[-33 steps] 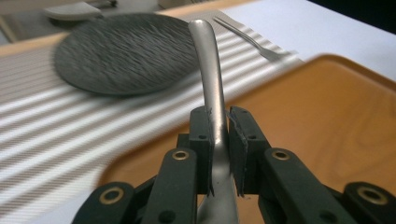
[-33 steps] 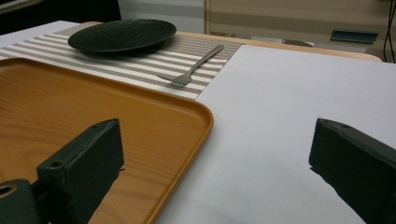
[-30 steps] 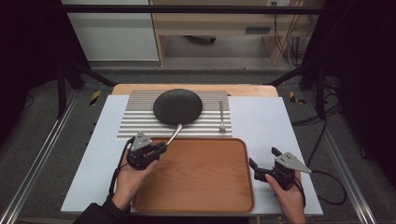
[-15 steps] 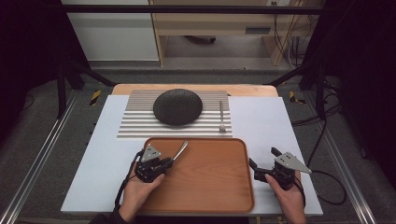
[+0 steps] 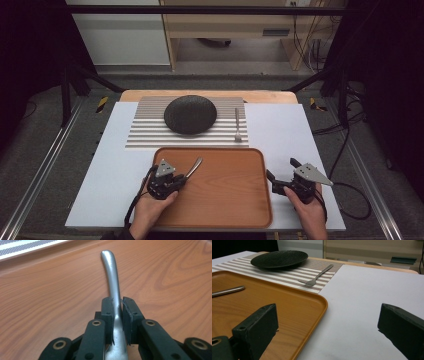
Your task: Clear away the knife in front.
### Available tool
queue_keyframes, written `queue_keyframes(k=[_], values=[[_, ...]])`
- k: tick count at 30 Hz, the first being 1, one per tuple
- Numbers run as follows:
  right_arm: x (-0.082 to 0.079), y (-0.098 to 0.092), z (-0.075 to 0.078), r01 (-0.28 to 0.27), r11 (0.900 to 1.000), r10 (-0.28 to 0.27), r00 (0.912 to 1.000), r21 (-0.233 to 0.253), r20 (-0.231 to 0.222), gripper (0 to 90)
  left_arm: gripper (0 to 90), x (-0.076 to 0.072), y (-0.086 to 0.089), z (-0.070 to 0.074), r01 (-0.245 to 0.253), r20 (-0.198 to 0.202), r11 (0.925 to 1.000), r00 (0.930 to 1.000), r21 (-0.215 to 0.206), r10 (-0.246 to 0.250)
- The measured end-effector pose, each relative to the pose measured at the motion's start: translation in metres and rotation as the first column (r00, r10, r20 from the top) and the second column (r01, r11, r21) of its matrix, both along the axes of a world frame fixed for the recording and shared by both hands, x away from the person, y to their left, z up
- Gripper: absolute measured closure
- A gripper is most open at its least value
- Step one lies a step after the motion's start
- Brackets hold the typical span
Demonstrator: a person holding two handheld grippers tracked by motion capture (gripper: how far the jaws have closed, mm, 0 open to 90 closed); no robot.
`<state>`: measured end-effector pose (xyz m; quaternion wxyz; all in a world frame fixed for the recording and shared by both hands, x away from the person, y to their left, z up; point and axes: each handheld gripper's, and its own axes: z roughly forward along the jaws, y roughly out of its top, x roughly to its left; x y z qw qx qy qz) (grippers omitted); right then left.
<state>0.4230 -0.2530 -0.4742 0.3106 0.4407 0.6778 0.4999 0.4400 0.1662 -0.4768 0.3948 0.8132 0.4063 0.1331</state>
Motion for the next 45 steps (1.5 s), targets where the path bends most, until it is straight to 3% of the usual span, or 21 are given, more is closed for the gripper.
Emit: queue_keyframes(k=[7,9,14,17,20,26,34,37,45], values=[[0.000,0.000,0.000,-0.002,1.000,0.002,1.0000,0.002,-0.002,3.3,79.7,-0.001,-0.002,0.000,-0.002,0.015,1.0000,0.9999,0.008,0.002],[0.000,0.000,0.000,-0.002,1.000,0.002,1.0000,0.001,-0.002,3.3,72.7,-0.001,-0.002,0.001,-0.010,0.037,0.9999,0.9993,0.005,0.010],[0.000,0.001,0.000,-0.001,1.000,0.001,1.0000,-0.001,-0.004,3.3,69.8,0.003,-0.003,0.012,0.045,0.102,0.9989,0.9937,0.012,-0.046],[0.000,0.002,0.000,-0.002,1.000,0.002,1.0000,-0.008,-0.003,3.3,79.1,0.008,-0.006,0.017,0.087,0.118,0.9960,0.9891,0.018,-0.089],[0.000,0.002,0.000,-0.001,1.000,0.001,1.0000,-0.011,-0.005,3.3,89.7,0.015,-0.012,0.018,0.131,0.093,0.9911,0.9868,0.019,-0.133],[0.000,0.002,-0.001,-0.002,1.000,0.002,1.0000,-0.013,-0.004,3.3,90.0,0.024,-0.026,0.012,0.169,0.055,0.9829,0.9833,0.073,-0.173],[0.000,0.002,-0.001,-0.005,1.000,0.005,1.0000,-0.015,-0.007,3.4,90.0,0.038,-0.039,0.007,0.180,0.023,0.9764,0.9827,0.119,-0.184],[0.000,0.002,-0.001,-0.004,1.000,0.003,1.0000,-0.017,-0.008,3.4,90.0,0.040,-0.042,0.006,0.173,0.030,0.9741,0.9834,0.146,-0.179],[0.000,0.002,-0.001,-0.005,1.000,0.005,1.0000,-0.017,-0.007,3.5,90.0,0.044,-0.029,0.008,0.142,0.021,0.9761,0.9889,0.164,-0.147]])
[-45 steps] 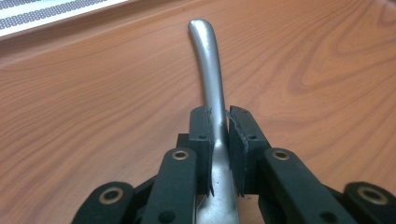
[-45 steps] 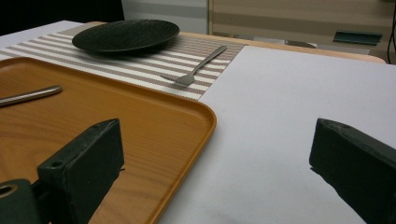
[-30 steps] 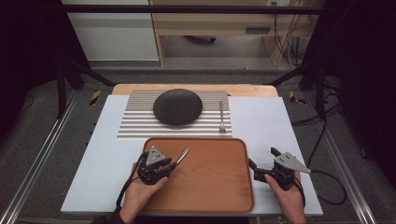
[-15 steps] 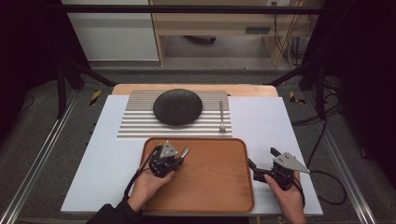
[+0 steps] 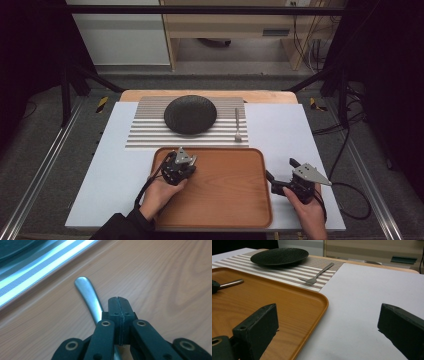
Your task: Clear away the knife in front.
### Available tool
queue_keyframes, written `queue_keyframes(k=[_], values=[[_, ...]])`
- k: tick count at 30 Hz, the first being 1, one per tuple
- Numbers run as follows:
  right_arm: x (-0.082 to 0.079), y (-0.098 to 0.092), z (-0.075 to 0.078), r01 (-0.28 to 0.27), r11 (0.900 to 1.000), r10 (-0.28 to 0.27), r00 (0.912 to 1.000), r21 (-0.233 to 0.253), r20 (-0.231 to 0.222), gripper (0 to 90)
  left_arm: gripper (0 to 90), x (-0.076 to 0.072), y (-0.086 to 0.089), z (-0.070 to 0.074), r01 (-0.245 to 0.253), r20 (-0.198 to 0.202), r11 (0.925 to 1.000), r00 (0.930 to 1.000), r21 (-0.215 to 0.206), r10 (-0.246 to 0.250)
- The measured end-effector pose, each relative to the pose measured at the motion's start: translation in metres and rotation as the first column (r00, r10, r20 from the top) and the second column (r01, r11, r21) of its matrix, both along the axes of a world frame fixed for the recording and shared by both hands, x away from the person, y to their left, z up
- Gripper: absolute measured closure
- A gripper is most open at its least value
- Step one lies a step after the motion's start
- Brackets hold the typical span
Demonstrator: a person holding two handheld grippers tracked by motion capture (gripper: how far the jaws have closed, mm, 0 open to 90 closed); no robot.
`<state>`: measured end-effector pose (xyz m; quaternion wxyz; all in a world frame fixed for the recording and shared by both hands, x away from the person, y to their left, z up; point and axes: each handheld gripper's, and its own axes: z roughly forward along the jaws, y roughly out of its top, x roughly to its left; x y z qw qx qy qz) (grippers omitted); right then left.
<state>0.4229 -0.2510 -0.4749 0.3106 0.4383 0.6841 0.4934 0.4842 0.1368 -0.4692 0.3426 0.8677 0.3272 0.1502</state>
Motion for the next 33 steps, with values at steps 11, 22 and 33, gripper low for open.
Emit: queue_keyframes(k=[11,22,33], values=[[0.000,0.000,0.000,0.000,1.000,0.000,1.0000,-0.003,-0.001,3.4,90.0,-0.003,0.024,0.002,-0.025,-0.016,0.9997,0.9996,0.005,0.025],[0.000,0.001,0.000,0.000,1.000,0.000,1.0000,-0.005,-0.003,3.5,90.0,-0.011,0.040,0.000,-0.041,-0.014,0.9991,0.9991,-0.013,0.041],[0.001,0.001,-0.001,-0.001,1.000,0.000,1.0000,-0.007,-0.009,3.5,90.0,-0.007,0.061,-0.001,-0.104,-0.010,0.9940,0.9945,-0.032,0.104]])
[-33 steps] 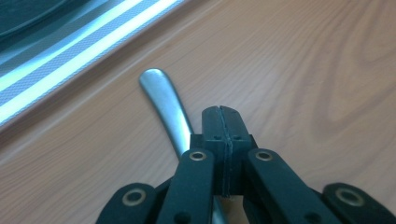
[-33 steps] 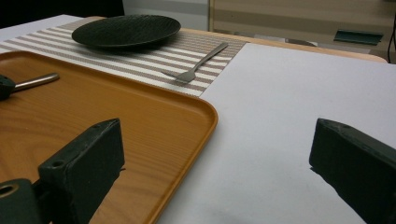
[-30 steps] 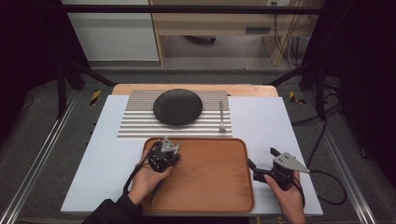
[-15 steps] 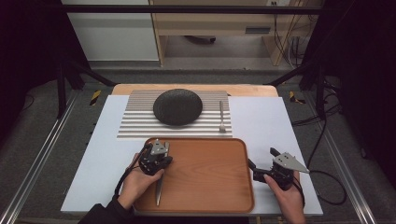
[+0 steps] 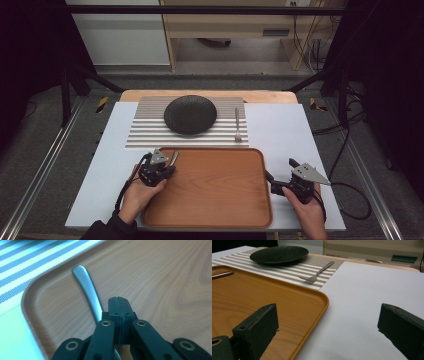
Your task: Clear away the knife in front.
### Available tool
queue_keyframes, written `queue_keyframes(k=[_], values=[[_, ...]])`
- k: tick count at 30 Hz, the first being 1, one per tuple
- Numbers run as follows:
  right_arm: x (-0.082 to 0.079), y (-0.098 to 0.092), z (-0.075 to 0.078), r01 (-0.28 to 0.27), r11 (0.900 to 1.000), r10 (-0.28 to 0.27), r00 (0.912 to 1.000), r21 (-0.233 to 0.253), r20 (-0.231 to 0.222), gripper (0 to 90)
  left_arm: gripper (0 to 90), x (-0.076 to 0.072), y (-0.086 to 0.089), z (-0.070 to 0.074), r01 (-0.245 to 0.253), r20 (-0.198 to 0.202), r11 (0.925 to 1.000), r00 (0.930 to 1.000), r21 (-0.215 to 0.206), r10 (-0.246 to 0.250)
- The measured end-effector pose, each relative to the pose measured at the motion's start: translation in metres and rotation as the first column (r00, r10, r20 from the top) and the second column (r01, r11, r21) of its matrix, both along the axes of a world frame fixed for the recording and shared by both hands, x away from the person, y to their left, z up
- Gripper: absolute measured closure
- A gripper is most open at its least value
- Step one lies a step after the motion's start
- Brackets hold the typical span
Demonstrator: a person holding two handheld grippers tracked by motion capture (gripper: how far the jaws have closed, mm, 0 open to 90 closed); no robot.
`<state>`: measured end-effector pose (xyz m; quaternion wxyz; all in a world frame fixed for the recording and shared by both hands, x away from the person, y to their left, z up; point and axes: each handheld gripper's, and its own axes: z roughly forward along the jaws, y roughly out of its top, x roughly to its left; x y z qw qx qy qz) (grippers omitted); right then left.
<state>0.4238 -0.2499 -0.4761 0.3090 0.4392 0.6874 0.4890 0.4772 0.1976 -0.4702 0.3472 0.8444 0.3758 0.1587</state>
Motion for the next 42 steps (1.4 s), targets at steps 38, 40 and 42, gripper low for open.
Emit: queue_keyframes(k=[38,40,42], values=[[0.006,0.006,-0.001,0.011,0.998,-0.010,0.9998,-0.057,0.017,4.2,46.2,-0.011,0.068,0.014,-0.155,0.377,0.9507,0.8915,-0.269,0.252],[0.007,0.007,-0.001,0.009,0.998,-0.009,0.9999,-0.056,0.011,4.2,37.4,-0.012,0.071,0.016,-0.161,0.399,0.9465,0.8771,-0.280,0.267],[0.008,0.008,0.000,0.007,0.998,-0.006,0.9999,-0.056,0.008,4.1,29.8,-0.012,0.073,0.016,-0.161,0.426,0.9478,0.8633,-0.275,0.271]])
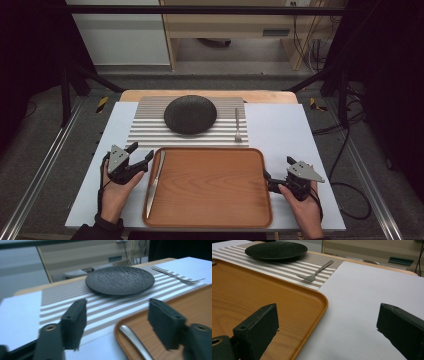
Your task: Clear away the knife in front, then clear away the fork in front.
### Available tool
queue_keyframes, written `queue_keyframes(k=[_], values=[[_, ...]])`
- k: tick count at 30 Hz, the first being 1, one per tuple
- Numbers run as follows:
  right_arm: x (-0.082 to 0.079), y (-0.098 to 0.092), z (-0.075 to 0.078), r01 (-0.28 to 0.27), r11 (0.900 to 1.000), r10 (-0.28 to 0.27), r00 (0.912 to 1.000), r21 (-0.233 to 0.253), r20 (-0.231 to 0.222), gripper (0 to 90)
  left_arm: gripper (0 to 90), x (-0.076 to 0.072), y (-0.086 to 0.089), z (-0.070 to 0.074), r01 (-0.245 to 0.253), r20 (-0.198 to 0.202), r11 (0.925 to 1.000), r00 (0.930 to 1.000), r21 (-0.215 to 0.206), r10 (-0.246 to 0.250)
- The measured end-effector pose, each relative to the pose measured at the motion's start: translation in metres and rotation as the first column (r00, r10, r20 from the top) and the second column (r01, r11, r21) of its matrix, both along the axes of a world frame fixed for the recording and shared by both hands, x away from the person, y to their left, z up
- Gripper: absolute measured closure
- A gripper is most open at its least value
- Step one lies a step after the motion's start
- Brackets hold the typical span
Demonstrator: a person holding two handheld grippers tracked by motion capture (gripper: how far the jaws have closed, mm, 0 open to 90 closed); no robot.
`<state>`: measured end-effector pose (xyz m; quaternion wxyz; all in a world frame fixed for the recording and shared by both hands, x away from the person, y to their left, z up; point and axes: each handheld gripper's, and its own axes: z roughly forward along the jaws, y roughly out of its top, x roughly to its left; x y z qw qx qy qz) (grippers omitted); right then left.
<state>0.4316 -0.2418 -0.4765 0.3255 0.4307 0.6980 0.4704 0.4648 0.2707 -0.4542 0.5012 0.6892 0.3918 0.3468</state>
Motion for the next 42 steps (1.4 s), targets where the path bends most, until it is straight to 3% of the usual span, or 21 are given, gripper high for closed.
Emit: queue_keyframes(k=[2,4,10,15,25,30,32,35,42], values=[[0.001,0.003,0.000,-0.005,1.000,0.005,1.0000,0.002,-0.001,4.2,18.6,0.000,0.003,-0.001,0.005,0.013,0.9998,0.9999,0.020,-0.005],[0.001,0.005,-0.001,-0.016,1.000,0.016,0.9998,-0.016,-0.010,4.2,11.5,-0.003,0.009,-0.001,0.003,0.012,1.0000,0.9999,0.008,-0.003],[-0.002,0.008,0.000,-0.017,1.000,0.016,0.9996,-0.014,-0.023,5.3,6.5,-0.010,0.034,-0.002,-0.013,-0.001,0.9994,0.9999,-0.033,0.013],[0.004,0.013,0.018,-0.024,1.000,0.025,0.9994,0.015,-0.022,5.8,5.7,-0.013,0.049,-0.003,-0.028,0.006,0.9978,0.9996,-0.060,0.029],[0.063,0.042,0.066,-0.071,0.997,0.072,0.9930,0.016,-0.093,8.3,5.1,-0.014,0.052,-0.003,-0.048,0.025,0.9970,0.9985,-0.062,0.049],[0.094,0.058,0.081,-0.091,0.996,0.089,0.9904,-0.017,-0.106,9.1,5.0,-0.014,0.052,-0.003,-0.052,0.029,0.9968,0.9981,-0.061,0.054],[0.105,0.064,0.084,-0.094,0.996,0.094,0.9892,0.000,-0.113,9.5,5.0,-0.014,0.053,-0.003,-0.056,0.030,0.9962,0.9978,-0.067,0.058],[0.120,0.071,0.083,-0.088,0.996,0.086,0.9887,-0.012,-0.123,10.5,4.9,-0.014,0.054,-0.004,-0.063,0.028,0.9957,0.9975,-0.067,0.065],[0.152,0.084,0.071,-0.068,0.997,0.064,0.9827,-0.018,-0.174,14.4,4.8,-0.013,0.054,-0.004,-0.061,0.026,0.9962,0.9977,-0.061,0.063]])
